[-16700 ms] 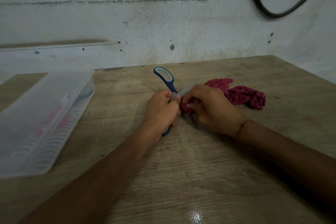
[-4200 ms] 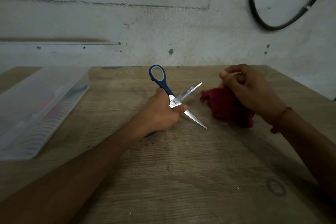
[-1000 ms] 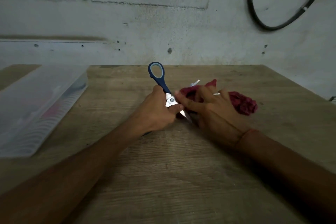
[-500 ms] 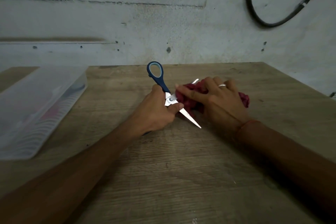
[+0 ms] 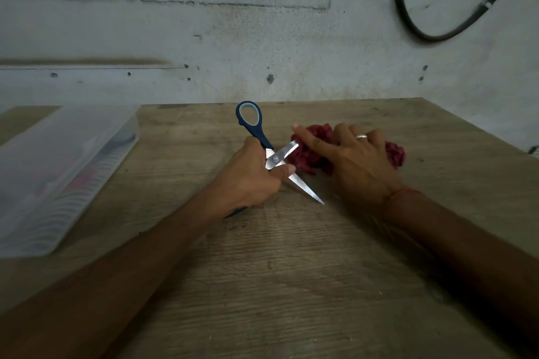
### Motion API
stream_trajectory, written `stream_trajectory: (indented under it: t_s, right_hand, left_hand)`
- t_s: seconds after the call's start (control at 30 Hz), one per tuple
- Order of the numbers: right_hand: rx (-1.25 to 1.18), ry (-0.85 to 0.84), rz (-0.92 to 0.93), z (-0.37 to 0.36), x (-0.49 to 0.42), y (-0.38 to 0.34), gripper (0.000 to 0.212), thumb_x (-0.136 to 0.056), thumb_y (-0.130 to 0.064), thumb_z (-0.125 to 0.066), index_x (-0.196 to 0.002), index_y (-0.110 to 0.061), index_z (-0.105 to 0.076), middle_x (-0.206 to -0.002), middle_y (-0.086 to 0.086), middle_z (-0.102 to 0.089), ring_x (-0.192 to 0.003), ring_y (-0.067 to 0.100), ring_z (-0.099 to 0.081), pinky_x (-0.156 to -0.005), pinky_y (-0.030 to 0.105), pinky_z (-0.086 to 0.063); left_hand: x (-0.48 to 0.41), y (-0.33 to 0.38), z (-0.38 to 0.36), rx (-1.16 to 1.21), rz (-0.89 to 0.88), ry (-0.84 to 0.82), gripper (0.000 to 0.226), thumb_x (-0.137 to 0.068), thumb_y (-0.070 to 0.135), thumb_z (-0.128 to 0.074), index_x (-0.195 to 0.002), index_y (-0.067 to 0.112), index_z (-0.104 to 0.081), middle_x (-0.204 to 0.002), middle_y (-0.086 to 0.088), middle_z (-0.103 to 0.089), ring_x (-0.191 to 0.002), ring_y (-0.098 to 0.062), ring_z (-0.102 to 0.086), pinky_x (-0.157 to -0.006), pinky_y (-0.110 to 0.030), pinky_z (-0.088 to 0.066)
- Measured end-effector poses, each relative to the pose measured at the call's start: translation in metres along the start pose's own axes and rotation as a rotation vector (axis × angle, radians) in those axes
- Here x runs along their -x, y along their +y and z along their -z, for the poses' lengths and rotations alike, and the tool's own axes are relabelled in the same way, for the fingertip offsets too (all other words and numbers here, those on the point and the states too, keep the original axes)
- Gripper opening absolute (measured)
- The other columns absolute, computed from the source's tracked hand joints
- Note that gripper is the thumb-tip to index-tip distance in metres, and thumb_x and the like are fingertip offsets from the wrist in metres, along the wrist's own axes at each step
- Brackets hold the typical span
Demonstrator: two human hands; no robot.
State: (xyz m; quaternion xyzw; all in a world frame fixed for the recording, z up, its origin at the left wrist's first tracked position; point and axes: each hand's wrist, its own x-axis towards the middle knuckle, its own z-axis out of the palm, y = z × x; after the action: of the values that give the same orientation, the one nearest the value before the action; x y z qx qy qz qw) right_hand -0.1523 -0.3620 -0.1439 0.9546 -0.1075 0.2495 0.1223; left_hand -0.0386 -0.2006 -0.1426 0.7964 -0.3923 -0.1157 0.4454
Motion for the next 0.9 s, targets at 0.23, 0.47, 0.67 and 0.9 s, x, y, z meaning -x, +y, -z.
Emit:
stream_trajectory:
  t_s: [0.23,0.47,0.67,0.9]
  right_hand:
    - [-0.066,-0.046,0.017,0.003,0.003,0.004,0.069,-0.098,-0.032,-0.034,-0.141,-0.062,0.012,-0.116,0.006,-0.048,-0.109,0.027,-0.046,-0.09,0.044,-0.029]
    - [-0.266,0.049,0.023,0.005,0.008,-0.001,0.084,-0.08,-0.006,-0.045,-0.151,-0.041,-0.016,-0.102,-0.009,-0.047,-0.098,0.013,-0.049,-0.086,0.035,-0.029]
    - [-0.368,0.112,0.094,0.004,0.009,-0.003,0.044,-0.085,-0.021,-0.052,-0.128,-0.027,-0.055,-0.112,-0.008,-0.066,-0.097,0.011,-0.06,-0.087,0.031,-0.038]
    - [-0.399,0.327,0.022,-0.001,-0.003,-0.005,0.011,-0.088,-0.024,-0.068,-0.095,-0.015,-0.066,-0.09,-0.001,-0.062,-0.076,0.016,-0.057,-0.069,0.037,-0.05]
  left_hand:
    - [0.0,0.003,0.001,0.007,0.015,-0.02,0.036,-0.093,0.032,-0.066,-0.111,0.007,-0.049,-0.094,-0.013,-0.06,-0.059,-0.011,-0.049,-0.051,-0.027,-0.042]
    - [0.0,0.004,0.003,0.0,0.071,-0.042,0.037,-0.094,0.034,-0.065,-0.115,0.012,-0.045,-0.104,-0.014,-0.064,-0.049,-0.008,-0.049,-0.039,-0.02,-0.041]
    - [-0.002,0.003,0.003,0.006,0.094,-0.048,0.039,-0.093,0.035,-0.065,-0.117,0.012,-0.045,-0.105,-0.011,-0.063,-0.049,-0.009,-0.05,-0.037,-0.02,-0.041]
    - [-0.001,0.002,0.002,0.028,0.076,-0.05,0.037,-0.093,0.033,-0.066,-0.115,0.011,-0.046,-0.105,-0.013,-0.063,-0.056,-0.012,-0.052,-0.038,-0.022,-0.044]
